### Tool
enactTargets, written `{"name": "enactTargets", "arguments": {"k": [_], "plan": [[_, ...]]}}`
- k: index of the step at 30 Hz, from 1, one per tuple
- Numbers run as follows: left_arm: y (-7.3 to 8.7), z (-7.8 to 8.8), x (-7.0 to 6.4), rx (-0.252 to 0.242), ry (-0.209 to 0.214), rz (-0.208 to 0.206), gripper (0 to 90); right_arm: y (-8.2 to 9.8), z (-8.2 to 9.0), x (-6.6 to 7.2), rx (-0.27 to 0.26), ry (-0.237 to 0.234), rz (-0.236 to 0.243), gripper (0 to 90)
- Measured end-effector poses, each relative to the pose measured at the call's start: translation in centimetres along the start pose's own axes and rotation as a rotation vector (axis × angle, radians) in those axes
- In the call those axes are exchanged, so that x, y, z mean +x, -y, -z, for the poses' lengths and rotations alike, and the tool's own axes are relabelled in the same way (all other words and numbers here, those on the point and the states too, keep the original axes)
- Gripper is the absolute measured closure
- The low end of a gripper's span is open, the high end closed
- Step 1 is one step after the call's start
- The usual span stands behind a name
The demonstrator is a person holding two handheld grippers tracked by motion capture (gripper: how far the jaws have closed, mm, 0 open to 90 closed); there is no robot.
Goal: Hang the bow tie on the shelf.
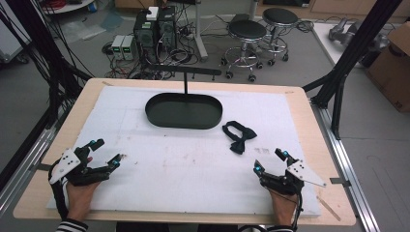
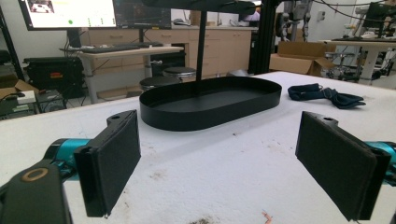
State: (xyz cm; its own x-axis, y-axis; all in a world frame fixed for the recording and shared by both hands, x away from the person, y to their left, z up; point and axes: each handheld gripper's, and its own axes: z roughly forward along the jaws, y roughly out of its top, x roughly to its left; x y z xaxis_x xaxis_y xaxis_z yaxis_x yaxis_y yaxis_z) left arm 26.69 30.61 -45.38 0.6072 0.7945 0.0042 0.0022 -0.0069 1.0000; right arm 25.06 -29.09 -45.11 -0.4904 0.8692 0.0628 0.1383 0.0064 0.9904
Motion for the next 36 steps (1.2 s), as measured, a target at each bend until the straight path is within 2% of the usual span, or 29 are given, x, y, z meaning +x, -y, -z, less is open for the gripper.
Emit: {"name": "enactTargets", "arguments": {"k": [3,4,6,10,15,16,27,30,31,32,33,36], "plan": [[0.0,0.0,0.0,0.0,-0.002,0.002,14.4,-0.1,-0.1,0.0,0.013,-0.008,-0.003,9.8],[0.0,0.0,0.0,0.0,-0.002,0.002,14.4,-0.2,-0.3,0.0,0.016,-0.014,0.018,9.9],[0.0,0.0,0.0,0.0,-0.003,0.004,14.4,-0.3,-0.4,0.1,0.028,-0.018,0.025,9.8],[0.0,0.0,0.0,0.0,-0.003,0.007,14.5,-1.4,-1.1,0.3,0.067,-0.039,0.072,9.9],[0.0,-0.1,0.0,0.0,-0.003,0.003,14.5,-2.6,-1.8,0.4,0.093,-0.047,0.103,9.9],[0.0,0.0,0.0,0.001,-0.002,0.003,14.5,-3.2,-2.2,0.4,0.119,-0.055,0.116,9.9],[0.0,-0.1,0.0,0.0,-0.002,0.004,14.5,-5.9,-4.5,-0.1,0.205,-0.101,0.15,9.9],[0.0,-0.1,0.0,0.001,-0.001,0.003,14.5,-6.2,-5.0,-0.3,0.227,-0.114,0.154,14.1],[0.0,-0.1,0.0,0.001,0.0,0.003,14.5,-6.5,-5.4,-0.4,0.259,-0.123,0.169,14.3],[0.0,0.0,0.0,0.002,0.001,0.0,14.5,-6.5,-5.4,-0.4,0.259,-0.123,0.169,14.3],[0.0,0.0,0.0,0.002,0.003,-0.001,14.5,-7.1,-5.9,-0.7,0.291,-0.133,0.181,14.3],[0.0,0.0,0.0,0.002,0.002,0.0,14.6,-7.7,-6.2,-1.1,0.306,-0.145,0.167,14.3]]}}
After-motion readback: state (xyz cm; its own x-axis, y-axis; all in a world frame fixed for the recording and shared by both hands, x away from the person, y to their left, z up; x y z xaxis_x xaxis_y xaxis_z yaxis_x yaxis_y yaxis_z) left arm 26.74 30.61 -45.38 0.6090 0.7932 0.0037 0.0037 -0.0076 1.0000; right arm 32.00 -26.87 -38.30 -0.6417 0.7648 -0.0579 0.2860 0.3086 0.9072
